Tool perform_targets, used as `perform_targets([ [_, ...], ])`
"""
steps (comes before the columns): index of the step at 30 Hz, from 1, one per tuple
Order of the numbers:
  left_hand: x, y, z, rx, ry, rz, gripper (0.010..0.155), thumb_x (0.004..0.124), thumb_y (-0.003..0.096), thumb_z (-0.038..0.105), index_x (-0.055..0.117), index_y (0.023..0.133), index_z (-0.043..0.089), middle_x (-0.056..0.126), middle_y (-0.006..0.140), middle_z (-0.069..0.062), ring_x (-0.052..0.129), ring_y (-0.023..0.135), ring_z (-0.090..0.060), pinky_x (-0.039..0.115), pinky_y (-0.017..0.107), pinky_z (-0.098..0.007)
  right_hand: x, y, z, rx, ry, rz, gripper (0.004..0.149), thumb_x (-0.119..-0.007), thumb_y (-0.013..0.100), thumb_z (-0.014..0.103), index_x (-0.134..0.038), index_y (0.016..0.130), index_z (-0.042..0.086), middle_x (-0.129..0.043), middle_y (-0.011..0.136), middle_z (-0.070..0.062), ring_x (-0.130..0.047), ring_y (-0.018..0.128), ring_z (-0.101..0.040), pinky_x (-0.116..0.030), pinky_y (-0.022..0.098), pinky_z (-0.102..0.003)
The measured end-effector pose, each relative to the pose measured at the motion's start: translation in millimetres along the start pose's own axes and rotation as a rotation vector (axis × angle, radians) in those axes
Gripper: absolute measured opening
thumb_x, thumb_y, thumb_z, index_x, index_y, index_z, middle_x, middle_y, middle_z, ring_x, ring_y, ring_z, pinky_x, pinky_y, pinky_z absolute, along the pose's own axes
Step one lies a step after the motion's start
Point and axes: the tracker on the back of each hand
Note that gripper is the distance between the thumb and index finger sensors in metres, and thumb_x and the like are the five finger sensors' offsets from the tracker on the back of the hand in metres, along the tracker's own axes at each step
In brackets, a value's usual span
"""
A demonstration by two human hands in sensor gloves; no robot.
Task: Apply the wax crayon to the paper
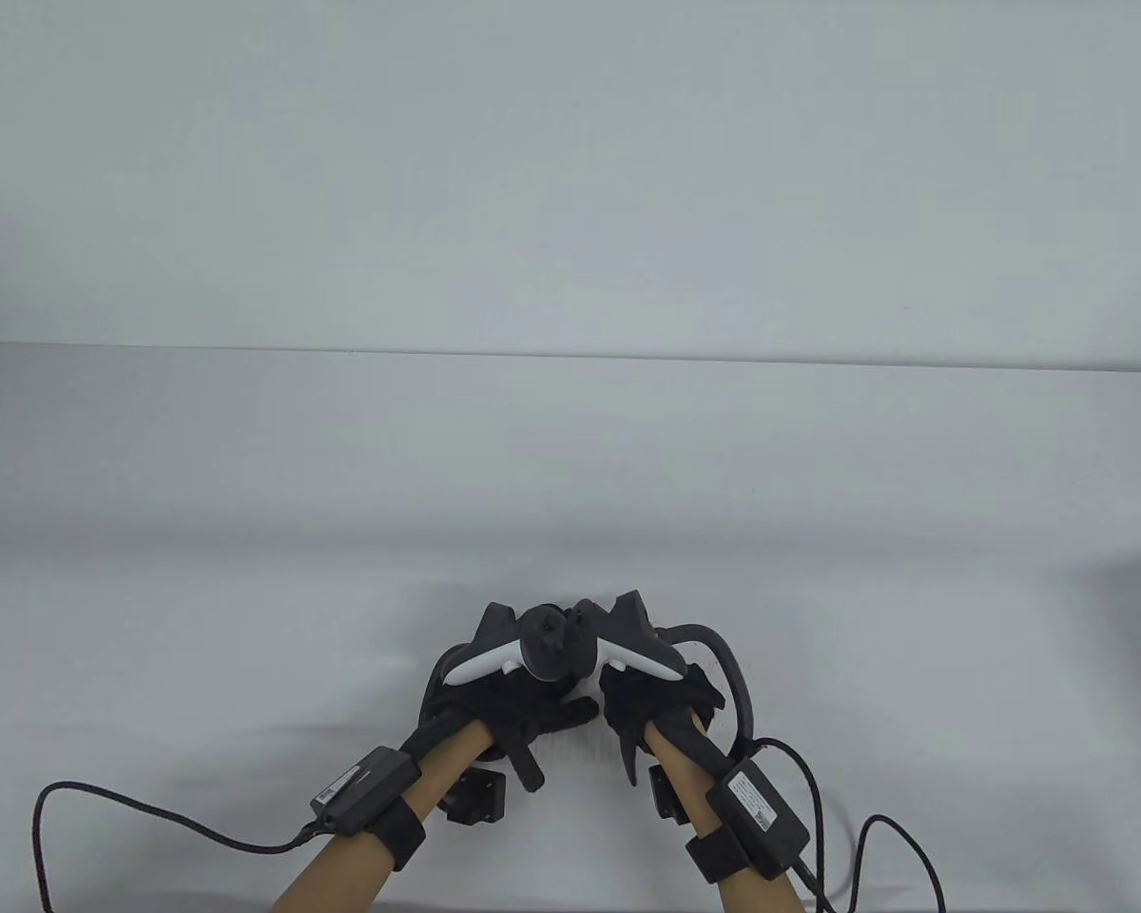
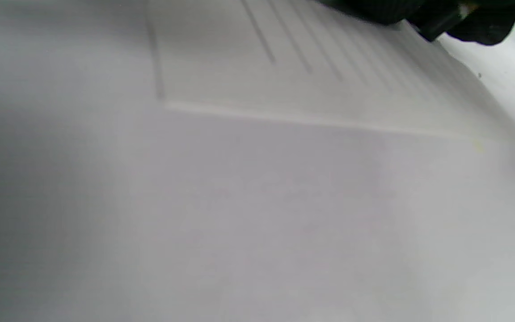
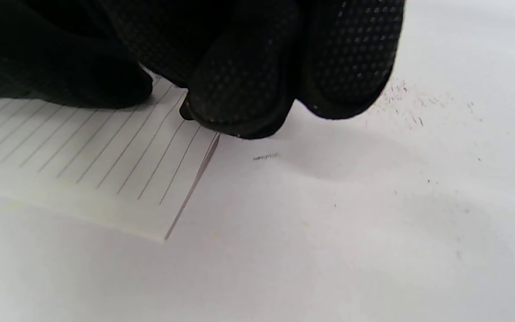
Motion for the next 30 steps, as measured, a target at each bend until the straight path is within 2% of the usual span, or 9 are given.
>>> perform_targets([
  [7,-2,-1,0,0.013,-0.029,0.019,0.076,0.052,0.0574,0.057,-0.003,0.108,0.045,-0.019,0.113,0.021,-0.026,0.107,-0.01,-0.023,0.07,-0.05,-2,0,1,0.0,-0.007,-0.017,0.039,-0.079,0.052,0.026,-0.079,0.09,0.015,-0.087,0.079,-0.015,-0.095,0.044,-0.008,-0.083,0.041,-0.034],
  [12,-13,-26,-15,0.074,-0.004,0.095,0.077,0.055,0.0581,0.054,0.0,0.11,0.044,-0.018,0.114,0.02,-0.025,0.107,-0.011,-0.021,0.071,-0.05,-3,-1,2,-0.004,-0.022,-0.03,0.039,-0.079,0.052,0.026,-0.079,0.09,0.015,-0.086,0.079,-0.015,-0.095,0.045,-0.008,-0.084,0.041,-0.033],
  [16,-13,-40,-35,0.042,0.038,-0.015,0.081,0.058,0.0584,0.056,-0.004,0.109,0.044,-0.025,0.11,0.018,-0.029,0.104,-0.014,-0.021,0.07,-0.051,-3,-1,2,-0.006,-0.024,-0.03,0.039,-0.078,0.052,0.025,-0.079,0.09,0.015,-0.087,0.079,-0.015,-0.095,0.045,-0.008,-0.084,0.041,-0.034],
  [19,-5,-36,-45,-0.005,0.036,-0.085,0.082,0.06,0.0574,0.054,-0.003,0.108,0.044,-0.018,0.114,0.017,-0.023,0.107,-0.016,-0.019,0.07,-0.052,-3,-2,2,-0.009,-0.027,-0.032,0.039,-0.078,0.052,0.025,-0.078,0.09,0.015,-0.086,0.079,-0.015,-0.095,0.045,-0.008,-0.083,0.041,-0.034],
  [20,-4,-35,-49,0.02,0.016,-0.118,0.083,0.057,0.0568,0.056,-0.009,0.106,0.045,-0.024,0.11,0.018,-0.028,0.103,-0.014,-0.02,0.069,-0.053,-4,-2,3,-0.011,-0.035,-0.033,0.039,-0.078,0.052,0.025,-0.078,0.09,0.015,-0.086,0.079,-0.015,-0.095,0.045,-0.009,-0.083,0.041,-0.034],
  [22,-2,-34,-52,0.042,-0.075,-0.075,0.082,0.061,0.057,0.054,-0.005,0.107,0.046,-0.021,0.111,0.021,-0.028,0.103,-0.01,-0.023,0.068,-0.05,-4,-3,3,0.004,-0.052,-0.036,0.04,-0.077,0.053,0.026,-0.078,0.091,0.015,-0.086,0.079,-0.014,-0.095,0.044,-0.009,-0.083,0.041,-0.034],
  [26,-2,-34,-52,0.032,-0.049,-0.094,0.082,0.059,0.0567,0.055,-0.007,0.105,0.047,-0.023,0.109,0.022,-0.029,0.102,-0.01,-0.023,0.068,-0.049,0,-13,5,0.064,-0.011,-0.151,0.04,-0.076,0.053,0.028,-0.077,0.092,0.016,-0.089,0.074,-0.013,-0.095,0.039,-0.007,-0.084,0.037,-0.032],
  [28,-2,-34,-53,0.034,-0.056,-0.093,0.082,0.059,0.0566,0.055,-0.007,0.105,0.047,-0.023,0.109,0.022,-0.029,0.102,-0.009,-0.024,0.068,-0.049,0,-15,13,0.147,0.054,-0.204,0.04,-0.076,0.053,0.029,-0.078,0.091,0.016,-0.093,0.067,-0.012,-0.096,0.033,-0.005,-0.085,0.033,-0.031],
  [30,-2,-34,-53,0.035,-0.057,-0.093,0.083,0.059,0.0565,0.055,-0.007,0.105,0.047,-0.023,0.109,0.022,-0.03,0.102,-0.009,-0.024,0.068,-0.049,-5,-14,25,0.232,0.109,-0.204,0.04,-0.076,0.053,0.029,-0.08,0.09,0.016,-0.096,0.062,-0.011,-0.097,0.029,-0.004,-0.086,0.029,-0.03],
])
Point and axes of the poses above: the tracker on the back of each hand, its own z axis roughly to the thumb side, its own y axis roughly from the wrist to the fingertips, x = y × z
